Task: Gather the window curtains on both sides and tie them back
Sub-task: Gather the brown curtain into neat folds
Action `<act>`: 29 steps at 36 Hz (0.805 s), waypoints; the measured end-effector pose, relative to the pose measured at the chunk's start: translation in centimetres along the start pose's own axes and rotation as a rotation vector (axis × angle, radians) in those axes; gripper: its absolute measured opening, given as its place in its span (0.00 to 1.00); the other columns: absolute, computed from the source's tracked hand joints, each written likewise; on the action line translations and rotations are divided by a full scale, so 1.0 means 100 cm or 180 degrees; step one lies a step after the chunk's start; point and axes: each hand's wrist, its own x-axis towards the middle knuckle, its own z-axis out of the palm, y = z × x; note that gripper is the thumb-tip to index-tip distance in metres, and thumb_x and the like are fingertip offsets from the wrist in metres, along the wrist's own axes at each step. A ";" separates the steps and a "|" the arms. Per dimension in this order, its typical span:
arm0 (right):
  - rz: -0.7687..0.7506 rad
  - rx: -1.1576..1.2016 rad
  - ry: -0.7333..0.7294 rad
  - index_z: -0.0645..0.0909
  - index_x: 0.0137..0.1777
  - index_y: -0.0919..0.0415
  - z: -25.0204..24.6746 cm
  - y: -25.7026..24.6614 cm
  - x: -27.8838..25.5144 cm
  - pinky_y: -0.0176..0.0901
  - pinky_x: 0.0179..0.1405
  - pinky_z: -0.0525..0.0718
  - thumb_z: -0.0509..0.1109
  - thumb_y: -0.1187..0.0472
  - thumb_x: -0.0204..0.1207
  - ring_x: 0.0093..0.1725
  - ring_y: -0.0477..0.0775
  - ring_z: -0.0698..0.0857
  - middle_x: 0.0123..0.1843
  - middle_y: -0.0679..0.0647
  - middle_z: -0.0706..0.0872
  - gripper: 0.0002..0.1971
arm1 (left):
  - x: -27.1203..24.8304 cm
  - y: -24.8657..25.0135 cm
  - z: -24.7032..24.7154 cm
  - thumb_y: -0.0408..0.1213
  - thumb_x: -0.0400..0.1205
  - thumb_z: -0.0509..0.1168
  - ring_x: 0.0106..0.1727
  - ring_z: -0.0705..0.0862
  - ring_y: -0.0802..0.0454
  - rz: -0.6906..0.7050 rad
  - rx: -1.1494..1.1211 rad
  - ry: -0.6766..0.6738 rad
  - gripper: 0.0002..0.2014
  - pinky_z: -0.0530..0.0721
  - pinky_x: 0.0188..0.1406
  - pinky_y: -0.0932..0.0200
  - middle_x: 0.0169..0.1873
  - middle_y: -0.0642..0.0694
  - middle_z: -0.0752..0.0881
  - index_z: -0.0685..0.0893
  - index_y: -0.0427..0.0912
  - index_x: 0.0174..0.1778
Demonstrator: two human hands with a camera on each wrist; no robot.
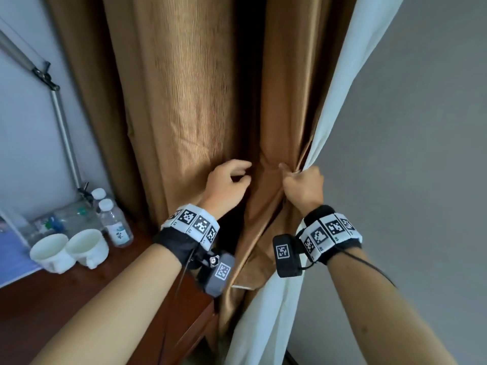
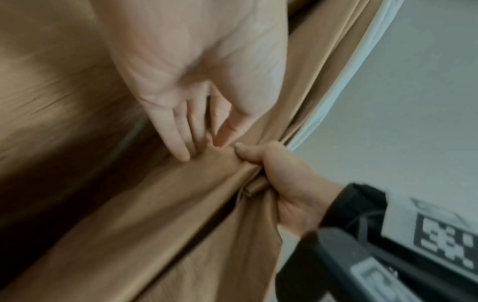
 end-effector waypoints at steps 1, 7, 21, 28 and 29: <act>0.0037 -0.0004 -0.0006 0.68 0.24 0.59 -0.003 0.001 0.000 0.51 0.49 0.85 0.72 0.51 0.76 0.42 0.62 0.83 0.25 0.53 0.76 0.23 | 0.006 0.001 -0.005 0.30 0.78 0.69 0.58 0.86 0.56 -0.0019 -0.0058 0.0136 0.15 0.79 0.67 0.59 0.54 0.49 0.89 0.86 0.43 0.61; 0.0197 -0.0101 0.0019 0.72 0.29 0.61 -0.014 0.003 0.006 0.49 0.46 0.85 0.72 0.51 0.76 0.44 0.64 0.85 0.29 0.56 0.80 0.20 | 0.046 -0.002 -0.018 0.35 0.79 0.71 0.72 0.76 0.53 -0.0633 -0.0266 0.0318 0.30 0.71 0.76 0.53 0.70 0.48 0.78 0.70 0.43 0.76; 0.0181 -0.0305 0.0166 0.68 0.31 0.60 -0.023 0.026 0.048 0.41 0.44 0.75 0.69 0.53 0.75 0.52 0.68 0.82 0.34 0.62 0.81 0.18 | 0.095 0.014 0.039 0.35 0.81 0.68 0.58 0.85 0.53 -0.0535 -0.0363 -0.0118 0.13 0.83 0.64 0.51 0.54 0.50 0.87 0.82 0.48 0.62; -0.0057 -0.0449 0.0285 0.64 0.26 0.57 -0.036 0.023 0.048 0.55 0.55 0.83 0.69 0.57 0.76 0.48 0.70 0.83 0.36 0.65 0.83 0.20 | 0.123 0.026 0.089 0.45 0.76 0.74 0.81 0.65 0.46 -0.0565 -0.0235 -0.0011 0.44 0.63 0.80 0.52 0.81 0.42 0.64 0.58 0.42 0.84; -0.0059 -0.0464 0.0309 0.64 0.27 0.57 -0.039 0.023 0.049 0.56 0.55 0.83 0.69 0.57 0.76 0.48 0.70 0.84 0.37 0.66 0.84 0.20 | 0.126 0.026 0.094 0.47 0.75 0.75 0.82 0.61 0.46 -0.0578 -0.0257 -0.0020 0.48 0.60 0.82 0.51 0.83 0.42 0.59 0.54 0.42 0.85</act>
